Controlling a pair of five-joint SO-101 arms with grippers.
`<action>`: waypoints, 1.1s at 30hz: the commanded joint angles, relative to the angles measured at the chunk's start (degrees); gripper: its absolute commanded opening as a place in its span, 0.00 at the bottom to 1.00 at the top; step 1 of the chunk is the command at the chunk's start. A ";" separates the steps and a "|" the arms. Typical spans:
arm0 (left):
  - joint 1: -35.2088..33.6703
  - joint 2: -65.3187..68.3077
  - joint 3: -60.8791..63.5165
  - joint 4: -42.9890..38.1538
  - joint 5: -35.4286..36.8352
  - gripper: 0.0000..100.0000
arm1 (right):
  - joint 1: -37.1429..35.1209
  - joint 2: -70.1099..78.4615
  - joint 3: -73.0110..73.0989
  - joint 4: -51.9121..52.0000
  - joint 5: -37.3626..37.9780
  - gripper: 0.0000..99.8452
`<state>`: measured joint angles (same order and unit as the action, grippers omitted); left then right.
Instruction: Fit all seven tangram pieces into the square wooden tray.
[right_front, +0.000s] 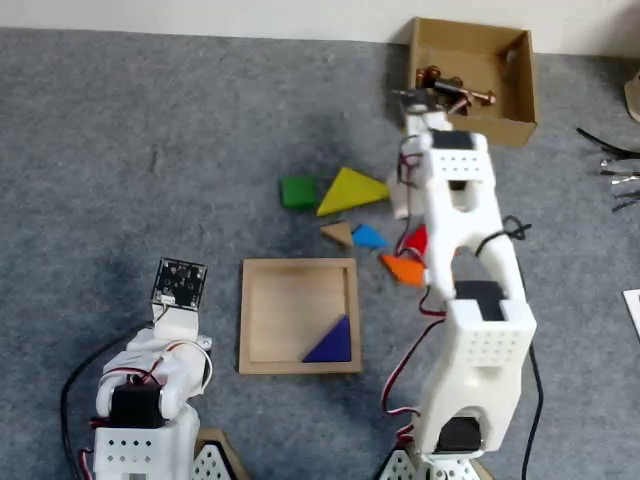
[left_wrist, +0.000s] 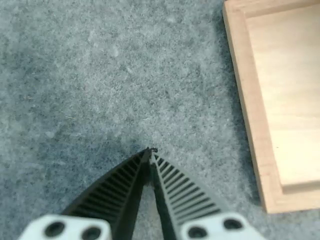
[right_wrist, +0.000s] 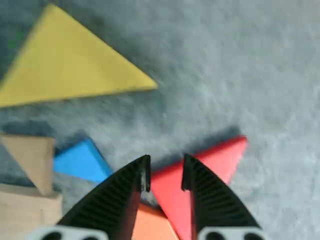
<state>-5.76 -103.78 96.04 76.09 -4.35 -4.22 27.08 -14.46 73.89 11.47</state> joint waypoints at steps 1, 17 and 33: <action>0.75 -0.40 1.10 0.26 -0.26 0.01 | 1.27 -1.54 -3.38 3.38 -0.62 0.13; 0.75 -0.40 1.10 0.26 -0.26 0.01 | 3.47 -1.36 4.09 5.58 -0.53 0.13; 0.75 -0.40 1.10 0.26 -0.26 0.01 | 4.62 -1.27 13.32 1.27 9.85 0.19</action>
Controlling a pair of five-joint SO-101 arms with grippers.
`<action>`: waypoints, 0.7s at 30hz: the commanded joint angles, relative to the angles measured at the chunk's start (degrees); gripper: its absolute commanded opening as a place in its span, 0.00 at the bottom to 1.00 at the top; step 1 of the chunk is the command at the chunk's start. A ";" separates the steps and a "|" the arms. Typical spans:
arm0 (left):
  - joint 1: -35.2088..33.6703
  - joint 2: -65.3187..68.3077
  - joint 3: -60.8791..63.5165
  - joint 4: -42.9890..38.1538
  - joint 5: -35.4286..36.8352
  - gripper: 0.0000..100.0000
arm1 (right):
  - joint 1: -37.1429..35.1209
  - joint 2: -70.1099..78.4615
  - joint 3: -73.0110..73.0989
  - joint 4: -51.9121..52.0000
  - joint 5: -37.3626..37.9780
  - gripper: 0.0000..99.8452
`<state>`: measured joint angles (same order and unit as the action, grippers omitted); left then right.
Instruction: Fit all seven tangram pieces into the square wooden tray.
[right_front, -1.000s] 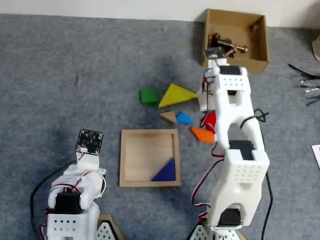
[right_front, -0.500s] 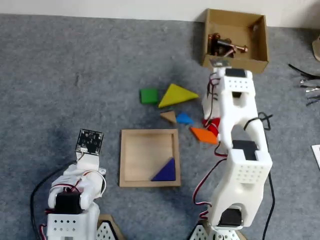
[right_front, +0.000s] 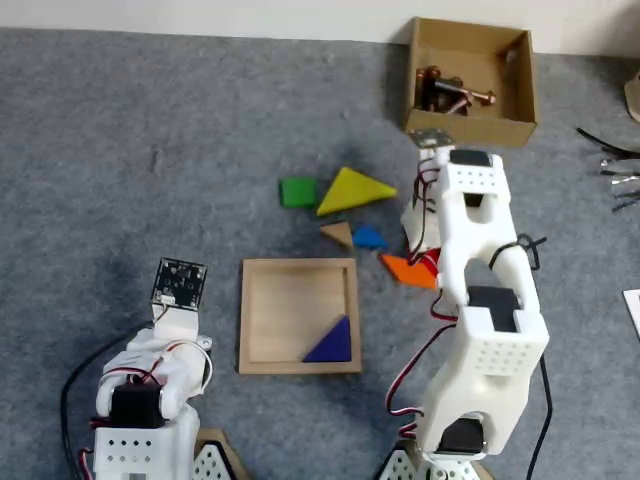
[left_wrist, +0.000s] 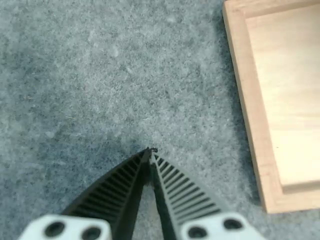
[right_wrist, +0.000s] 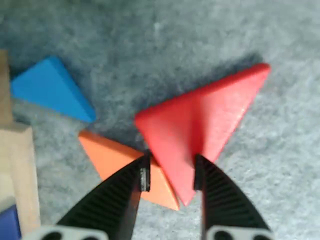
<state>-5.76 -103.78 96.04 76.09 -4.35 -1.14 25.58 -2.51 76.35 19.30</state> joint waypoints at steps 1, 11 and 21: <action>0.75 -0.40 1.10 0.26 -0.26 0.01 | 1.63 0.22 1.36 -1.19 2.81 0.21; 0.75 -0.40 1.10 0.26 -0.26 0.01 | 1.10 0.13 1.54 -6.20 5.36 0.22; 0.75 -0.40 1.10 0.26 -0.26 0.01 | 1.36 -0.13 4.70 -6.81 5.27 0.22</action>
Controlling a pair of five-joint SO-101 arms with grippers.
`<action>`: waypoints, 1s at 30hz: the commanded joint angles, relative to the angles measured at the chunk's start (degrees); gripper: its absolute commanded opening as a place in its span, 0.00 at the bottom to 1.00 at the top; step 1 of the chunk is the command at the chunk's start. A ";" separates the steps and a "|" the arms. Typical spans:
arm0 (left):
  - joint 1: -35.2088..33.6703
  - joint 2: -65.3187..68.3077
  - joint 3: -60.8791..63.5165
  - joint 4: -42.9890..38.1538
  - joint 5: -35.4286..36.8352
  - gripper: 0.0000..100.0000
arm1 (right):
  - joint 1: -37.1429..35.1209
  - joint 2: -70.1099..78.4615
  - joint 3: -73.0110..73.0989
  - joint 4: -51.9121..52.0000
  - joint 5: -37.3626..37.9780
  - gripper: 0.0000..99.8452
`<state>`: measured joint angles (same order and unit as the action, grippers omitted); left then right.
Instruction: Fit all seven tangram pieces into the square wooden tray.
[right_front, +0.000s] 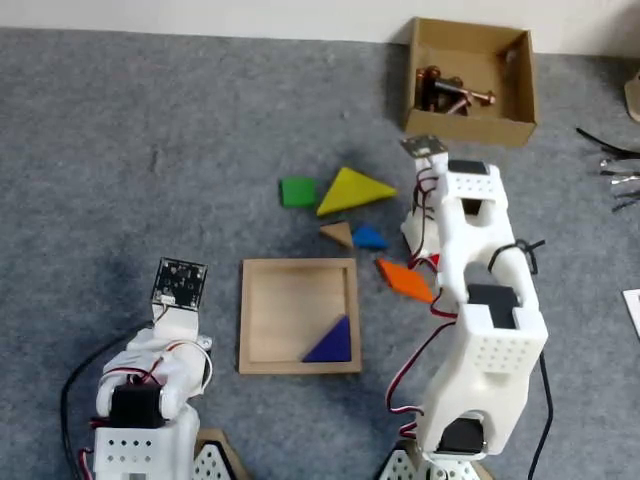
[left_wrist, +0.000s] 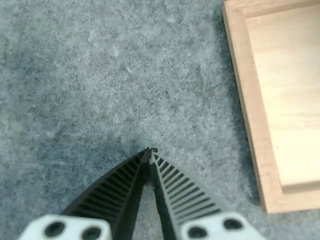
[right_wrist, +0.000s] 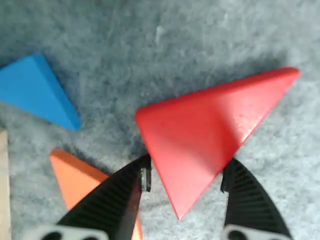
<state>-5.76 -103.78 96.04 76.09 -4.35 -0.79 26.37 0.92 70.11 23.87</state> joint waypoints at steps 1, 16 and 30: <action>0.75 -0.40 1.10 0.26 -0.26 0.01 | 1.01 -0.92 1.27 -0.57 0.70 0.22; 0.75 -0.40 1.10 0.26 -0.26 0.01 | -0.75 -14.64 1.89 -0.48 0.70 0.22; 0.75 -0.40 1.10 0.26 -0.26 0.01 | -5.85 -9.63 6.73 -8.48 1.14 0.22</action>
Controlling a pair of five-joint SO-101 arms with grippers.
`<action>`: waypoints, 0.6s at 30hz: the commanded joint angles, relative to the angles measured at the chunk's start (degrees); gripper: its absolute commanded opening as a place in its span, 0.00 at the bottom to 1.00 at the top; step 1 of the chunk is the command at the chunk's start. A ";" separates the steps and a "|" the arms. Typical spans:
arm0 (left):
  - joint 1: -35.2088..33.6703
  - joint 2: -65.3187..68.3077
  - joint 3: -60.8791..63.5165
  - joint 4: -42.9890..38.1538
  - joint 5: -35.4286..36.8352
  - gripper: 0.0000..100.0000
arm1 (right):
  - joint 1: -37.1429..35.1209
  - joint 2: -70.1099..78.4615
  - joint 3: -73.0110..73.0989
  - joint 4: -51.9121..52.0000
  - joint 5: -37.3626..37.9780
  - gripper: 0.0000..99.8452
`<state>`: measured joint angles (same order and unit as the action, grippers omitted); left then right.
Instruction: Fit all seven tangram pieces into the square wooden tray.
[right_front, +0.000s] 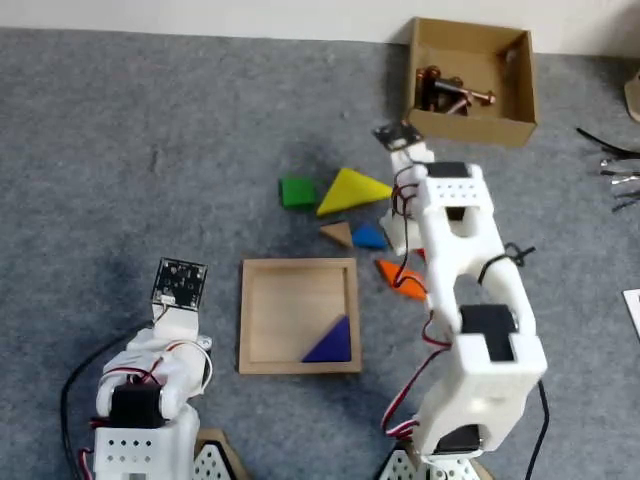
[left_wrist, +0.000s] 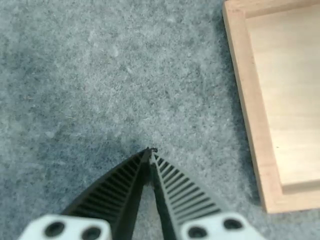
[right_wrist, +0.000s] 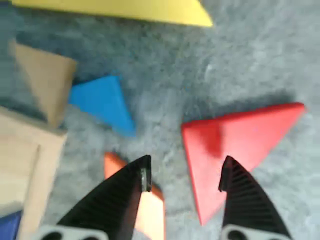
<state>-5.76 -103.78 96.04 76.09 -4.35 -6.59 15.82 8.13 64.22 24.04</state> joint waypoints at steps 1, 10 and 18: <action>0.75 -0.40 1.10 0.26 -0.26 0.01 | 0.40 2.15 -0.57 -2.59 0.97 0.22; 0.75 -0.40 1.10 0.26 -0.26 0.01 | 5.93 4.62 -0.66 -2.33 4.57 0.22; 0.75 -0.40 1.10 0.26 -0.26 0.01 | 8.84 4.62 -0.66 -2.33 4.92 0.22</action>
<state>-5.76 -103.78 96.04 76.09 -4.35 -0.09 19.60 7.16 62.29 28.35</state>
